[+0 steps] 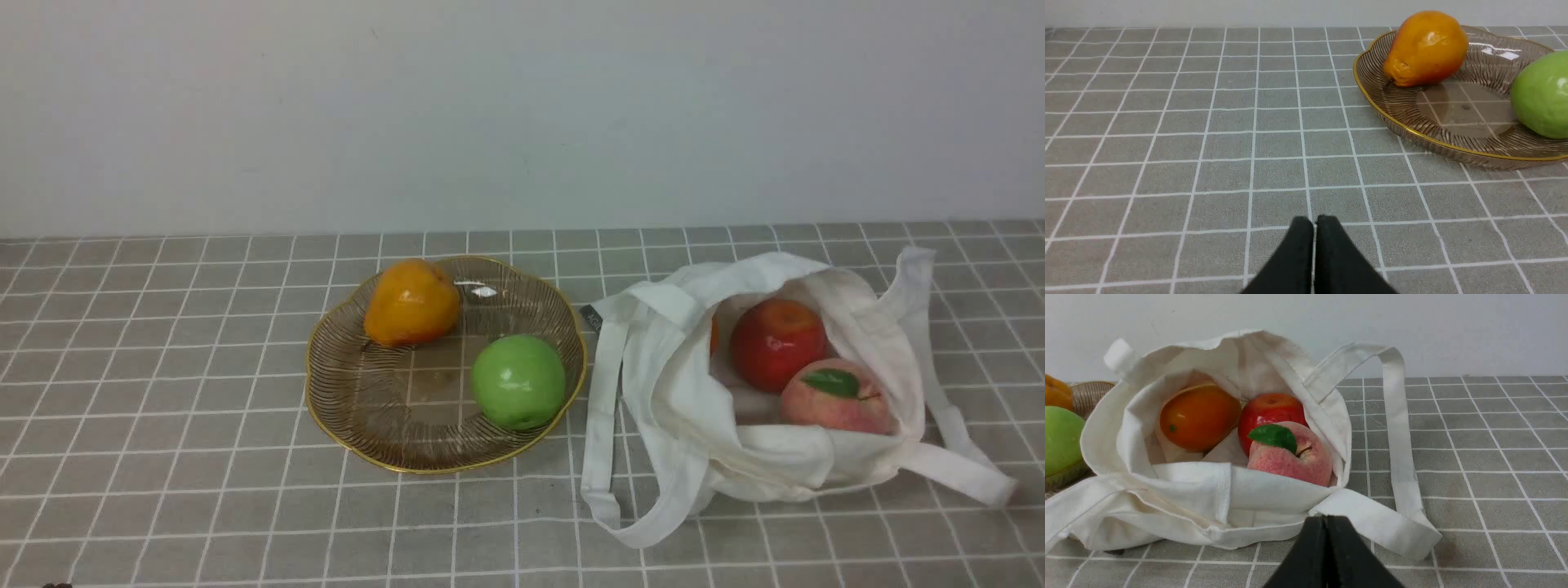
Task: Take the fruit out of the bag on the grey coffee tablecloth and place them on the plate.
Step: 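Reach into the cloth bag and grasp the peach with the right gripper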
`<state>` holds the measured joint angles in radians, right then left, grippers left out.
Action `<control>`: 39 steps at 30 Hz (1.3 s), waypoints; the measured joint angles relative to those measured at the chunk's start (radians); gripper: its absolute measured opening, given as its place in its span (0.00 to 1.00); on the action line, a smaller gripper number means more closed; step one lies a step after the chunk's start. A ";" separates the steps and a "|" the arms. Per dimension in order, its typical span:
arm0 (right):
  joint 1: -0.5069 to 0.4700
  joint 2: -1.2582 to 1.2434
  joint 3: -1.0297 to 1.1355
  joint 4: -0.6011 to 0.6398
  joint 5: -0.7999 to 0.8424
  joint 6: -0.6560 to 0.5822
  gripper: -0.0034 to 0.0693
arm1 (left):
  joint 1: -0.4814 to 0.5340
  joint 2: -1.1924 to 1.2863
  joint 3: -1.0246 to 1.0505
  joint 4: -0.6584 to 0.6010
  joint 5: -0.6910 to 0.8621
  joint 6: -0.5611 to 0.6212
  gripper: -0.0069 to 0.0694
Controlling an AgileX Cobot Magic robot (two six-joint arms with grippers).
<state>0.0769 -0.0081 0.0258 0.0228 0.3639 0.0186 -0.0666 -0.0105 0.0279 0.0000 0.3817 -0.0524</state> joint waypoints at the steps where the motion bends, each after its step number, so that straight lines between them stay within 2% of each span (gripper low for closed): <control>1: 0.000 0.000 0.000 0.000 0.000 0.000 0.03 | 0.000 0.000 0.000 0.000 0.000 0.000 0.08; 39: 0.000 0.000 -0.001 -0.023 0.004 -0.002 0.03 | 0.000 0.000 0.000 0.000 0.000 0.000 0.08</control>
<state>0.0769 -0.0081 0.0250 0.0000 0.3680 0.0169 -0.0666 -0.0105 0.0279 0.0000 0.3817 -0.0524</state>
